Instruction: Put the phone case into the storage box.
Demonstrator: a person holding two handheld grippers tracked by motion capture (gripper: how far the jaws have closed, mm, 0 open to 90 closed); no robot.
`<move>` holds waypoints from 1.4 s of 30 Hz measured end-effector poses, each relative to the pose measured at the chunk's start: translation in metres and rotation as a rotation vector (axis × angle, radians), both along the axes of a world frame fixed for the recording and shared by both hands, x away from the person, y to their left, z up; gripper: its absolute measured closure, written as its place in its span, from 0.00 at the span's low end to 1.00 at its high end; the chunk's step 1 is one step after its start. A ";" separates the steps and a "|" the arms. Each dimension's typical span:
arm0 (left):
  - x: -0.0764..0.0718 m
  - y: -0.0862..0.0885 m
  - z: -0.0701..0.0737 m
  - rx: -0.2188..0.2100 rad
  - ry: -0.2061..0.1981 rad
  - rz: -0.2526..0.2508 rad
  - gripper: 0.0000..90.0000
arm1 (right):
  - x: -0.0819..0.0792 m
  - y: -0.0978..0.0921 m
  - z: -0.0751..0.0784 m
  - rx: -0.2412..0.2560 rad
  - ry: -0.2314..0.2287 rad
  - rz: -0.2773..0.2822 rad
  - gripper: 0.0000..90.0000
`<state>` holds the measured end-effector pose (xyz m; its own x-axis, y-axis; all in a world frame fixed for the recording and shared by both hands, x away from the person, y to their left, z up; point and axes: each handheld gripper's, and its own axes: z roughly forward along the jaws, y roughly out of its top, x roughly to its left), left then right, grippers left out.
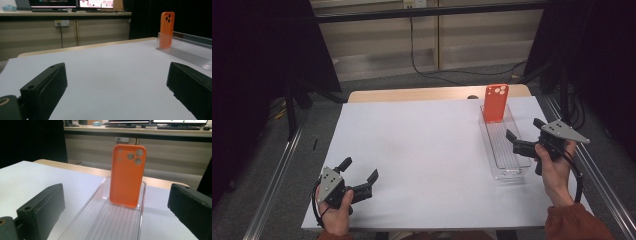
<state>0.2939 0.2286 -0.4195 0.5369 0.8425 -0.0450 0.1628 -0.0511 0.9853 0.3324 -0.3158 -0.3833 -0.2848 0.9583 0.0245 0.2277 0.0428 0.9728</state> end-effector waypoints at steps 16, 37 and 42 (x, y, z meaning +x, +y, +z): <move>-0.001 0.002 0.000 -0.002 -0.003 0.012 0.03 | -0.031 0.003 -0.012 0.028 0.026 0.001 0.00; -0.006 0.002 -0.001 -0.004 0.002 0.021 0.04 | -0.072 -0.011 -0.029 0.041 0.017 -0.054 0.00; -0.008 0.004 0.000 0.005 0.003 0.021 0.03 | -0.079 -0.011 -0.034 0.032 0.016 -0.057 0.00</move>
